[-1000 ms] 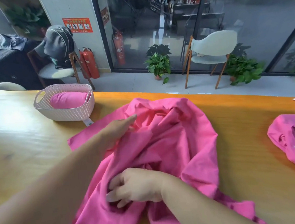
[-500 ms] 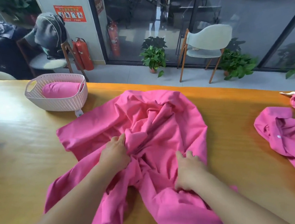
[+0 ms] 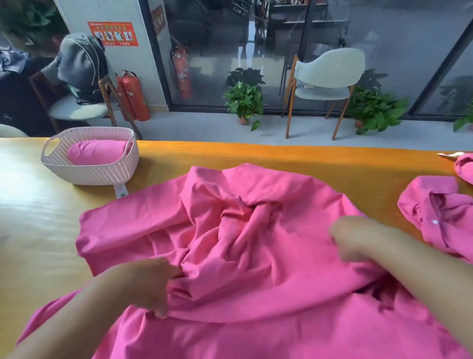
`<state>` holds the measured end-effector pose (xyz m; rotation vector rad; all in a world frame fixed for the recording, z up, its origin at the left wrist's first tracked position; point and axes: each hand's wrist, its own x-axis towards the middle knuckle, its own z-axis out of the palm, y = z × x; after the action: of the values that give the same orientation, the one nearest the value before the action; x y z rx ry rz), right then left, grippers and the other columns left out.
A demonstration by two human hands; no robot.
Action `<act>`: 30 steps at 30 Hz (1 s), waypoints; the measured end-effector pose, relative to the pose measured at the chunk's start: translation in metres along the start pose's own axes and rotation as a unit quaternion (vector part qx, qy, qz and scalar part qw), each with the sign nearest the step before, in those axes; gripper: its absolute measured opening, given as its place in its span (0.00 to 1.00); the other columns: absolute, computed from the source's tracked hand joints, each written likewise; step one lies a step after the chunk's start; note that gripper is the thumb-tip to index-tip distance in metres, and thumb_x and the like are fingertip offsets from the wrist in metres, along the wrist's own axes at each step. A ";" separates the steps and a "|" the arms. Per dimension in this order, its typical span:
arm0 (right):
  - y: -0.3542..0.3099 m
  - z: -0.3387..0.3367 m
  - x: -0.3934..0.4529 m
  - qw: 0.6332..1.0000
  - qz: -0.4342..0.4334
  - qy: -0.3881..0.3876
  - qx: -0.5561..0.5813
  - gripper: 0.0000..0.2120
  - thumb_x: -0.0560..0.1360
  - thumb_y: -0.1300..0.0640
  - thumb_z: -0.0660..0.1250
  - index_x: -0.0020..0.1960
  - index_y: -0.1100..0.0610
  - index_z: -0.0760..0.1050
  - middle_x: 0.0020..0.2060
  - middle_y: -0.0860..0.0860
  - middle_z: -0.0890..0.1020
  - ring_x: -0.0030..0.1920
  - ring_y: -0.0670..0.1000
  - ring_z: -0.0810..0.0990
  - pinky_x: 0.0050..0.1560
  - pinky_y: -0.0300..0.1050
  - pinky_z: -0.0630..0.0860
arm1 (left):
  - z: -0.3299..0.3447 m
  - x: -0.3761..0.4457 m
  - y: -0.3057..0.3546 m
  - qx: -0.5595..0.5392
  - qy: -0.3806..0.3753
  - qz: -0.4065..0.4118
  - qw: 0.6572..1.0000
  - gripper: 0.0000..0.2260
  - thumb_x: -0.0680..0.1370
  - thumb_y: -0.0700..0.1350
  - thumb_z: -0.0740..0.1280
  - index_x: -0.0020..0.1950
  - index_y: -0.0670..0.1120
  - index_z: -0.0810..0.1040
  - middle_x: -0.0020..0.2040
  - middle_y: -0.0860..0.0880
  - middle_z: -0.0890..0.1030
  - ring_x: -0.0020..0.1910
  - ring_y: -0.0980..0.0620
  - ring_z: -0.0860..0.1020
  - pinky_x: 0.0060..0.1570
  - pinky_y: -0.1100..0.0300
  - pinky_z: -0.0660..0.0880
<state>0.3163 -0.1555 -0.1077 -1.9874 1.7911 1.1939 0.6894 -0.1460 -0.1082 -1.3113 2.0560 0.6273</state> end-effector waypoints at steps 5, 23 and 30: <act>-0.055 -0.005 0.007 0.970 -0.054 0.141 0.192 0.23 0.79 0.45 0.62 0.71 0.53 0.68 0.66 0.56 0.70 0.67 0.59 0.71 0.66 0.51 0.70 | -0.014 0.029 0.041 -0.219 0.301 -0.010 0.928 0.34 0.73 0.72 0.59 0.73 0.54 0.68 0.69 0.52 0.70 0.68 0.51 0.70 0.65 0.55 0.68; -0.054 -0.021 0.093 0.923 0.024 0.224 0.311 0.26 0.83 0.43 0.51 0.78 0.52 0.60 0.76 0.53 0.63 0.76 0.54 0.62 0.75 0.49 0.58 | -0.019 0.128 -0.009 -0.257 0.286 -0.287 0.877 0.32 0.78 0.68 0.50 0.74 0.49 0.63 0.72 0.42 0.64 0.72 0.40 0.62 0.70 0.44 0.62; 0.033 0.016 0.144 0.877 0.283 0.155 0.355 0.37 0.80 0.35 0.48 0.81 0.55 0.47 0.80 0.54 0.49 0.79 0.57 0.50 0.78 0.53 0.49 | -0.065 0.202 0.004 -0.125 0.229 -0.058 0.964 0.56 0.55 0.84 0.39 0.79 0.58 0.47 0.80 0.48 0.42 0.79 0.46 0.40 0.75 0.44 0.40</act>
<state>0.2702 -0.2589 -0.2040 -1.2989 2.5800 0.1896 0.6058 -0.3141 -0.2063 -1.8518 2.2913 0.5849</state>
